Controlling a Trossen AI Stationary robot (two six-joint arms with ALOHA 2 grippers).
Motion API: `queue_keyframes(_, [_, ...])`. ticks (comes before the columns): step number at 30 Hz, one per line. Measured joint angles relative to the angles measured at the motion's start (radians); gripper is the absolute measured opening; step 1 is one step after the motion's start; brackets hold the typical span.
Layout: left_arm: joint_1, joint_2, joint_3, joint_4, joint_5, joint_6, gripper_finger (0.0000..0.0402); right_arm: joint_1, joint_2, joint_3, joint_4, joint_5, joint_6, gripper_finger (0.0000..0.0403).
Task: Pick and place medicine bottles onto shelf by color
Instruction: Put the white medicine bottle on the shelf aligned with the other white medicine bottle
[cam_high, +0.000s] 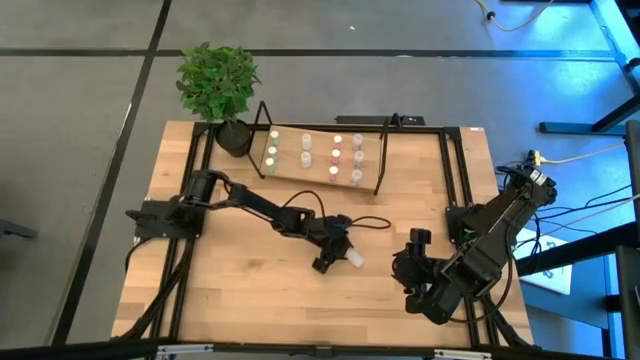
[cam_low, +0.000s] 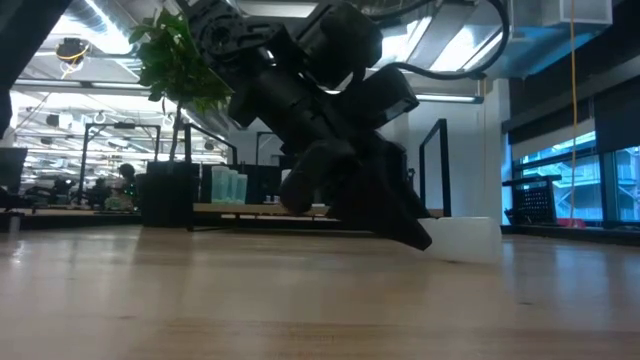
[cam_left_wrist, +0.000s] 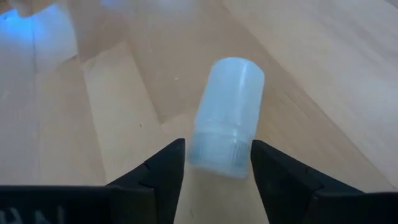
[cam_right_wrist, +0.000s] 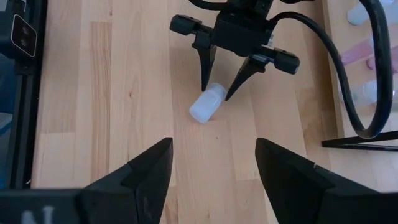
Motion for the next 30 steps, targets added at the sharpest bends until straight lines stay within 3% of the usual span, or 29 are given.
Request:
queue_keyframes(12, [-0.031,-0.001,0.001,-0.010,-0.018,0.044,0.0134,0.000,0.000,0.000,0.000,0.000,0.000,0.0232])
queue_keyframes(24, [-0.039,-0.003,0.002,-0.016,-0.119,-0.174,0.0130,0.000,0.000,0.000,0.000,0.000,0.000,0.0232])
queue_keyframes(30, [-0.075,-0.057,0.000,-0.118,-0.197,-0.198,0.0129,0.000,0.000,0.000,0.001,0.001,0.000,0.0232])
